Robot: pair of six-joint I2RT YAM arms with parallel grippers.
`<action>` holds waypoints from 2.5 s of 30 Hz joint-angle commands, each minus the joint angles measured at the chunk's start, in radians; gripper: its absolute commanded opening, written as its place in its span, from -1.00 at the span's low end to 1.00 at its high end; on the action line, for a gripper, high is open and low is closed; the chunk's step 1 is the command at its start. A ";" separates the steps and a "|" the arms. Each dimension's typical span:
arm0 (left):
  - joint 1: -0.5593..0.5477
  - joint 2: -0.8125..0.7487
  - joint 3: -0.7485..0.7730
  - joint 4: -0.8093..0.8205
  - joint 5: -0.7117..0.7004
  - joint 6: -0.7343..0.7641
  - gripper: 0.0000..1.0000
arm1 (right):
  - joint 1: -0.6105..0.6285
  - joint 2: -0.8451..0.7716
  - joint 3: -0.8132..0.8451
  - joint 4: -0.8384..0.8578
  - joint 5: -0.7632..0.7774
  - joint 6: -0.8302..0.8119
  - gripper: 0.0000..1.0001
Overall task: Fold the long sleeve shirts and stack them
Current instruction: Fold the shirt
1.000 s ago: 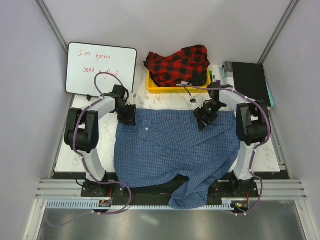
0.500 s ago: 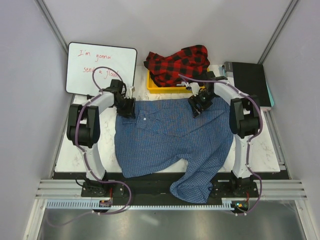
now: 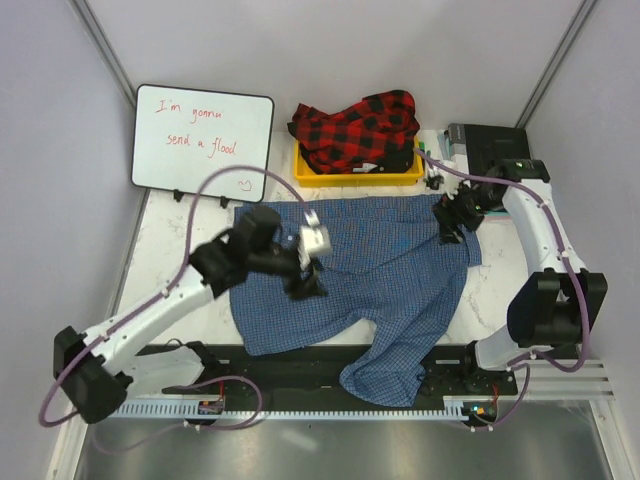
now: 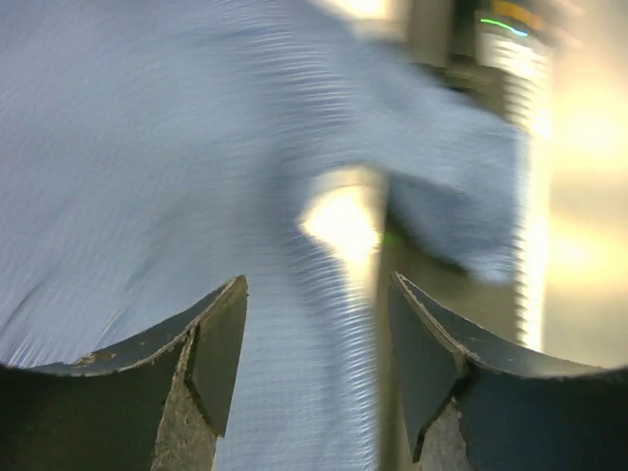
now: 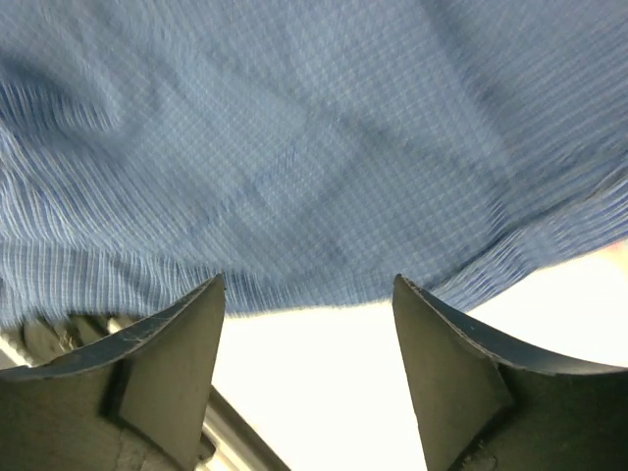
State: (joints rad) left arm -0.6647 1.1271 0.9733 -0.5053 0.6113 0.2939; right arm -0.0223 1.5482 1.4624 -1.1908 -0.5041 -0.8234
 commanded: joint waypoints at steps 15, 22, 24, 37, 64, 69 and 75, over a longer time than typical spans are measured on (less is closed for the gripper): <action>-0.863 0.523 0.044 0.478 -0.400 0.192 0.02 | -0.353 -0.177 -0.366 -0.256 -0.043 -0.608 0.34; -0.865 0.602 0.035 0.556 -0.582 0.203 0.01 | -0.418 -0.177 -0.373 -0.268 -0.094 -0.698 0.27; -0.863 0.596 0.024 0.567 -0.600 0.208 0.03 | -0.432 -0.178 -0.384 -0.268 -0.122 -0.718 0.26; -0.857 0.567 -0.045 0.593 -0.575 0.209 -0.75 | -0.436 -0.252 -0.496 -0.271 -0.298 -0.927 0.30; -0.474 0.573 0.185 0.671 -0.225 -0.084 -0.96 | -0.331 -0.393 -0.568 -0.271 -0.468 -0.985 0.35; -0.458 0.582 0.206 0.663 -0.265 -0.076 -0.97 | -0.272 -0.436 -0.576 -0.271 -0.467 -0.967 0.38; -0.431 0.570 0.176 0.659 -0.303 -0.064 -0.97 | -0.248 -0.431 -0.539 -0.270 -0.482 -0.887 0.30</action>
State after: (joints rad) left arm -1.1152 1.7069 1.1362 0.1268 0.3382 0.2356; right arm -0.2893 1.1221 0.8906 -1.3426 -0.9062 -1.7542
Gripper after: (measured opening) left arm 0.025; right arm 0.672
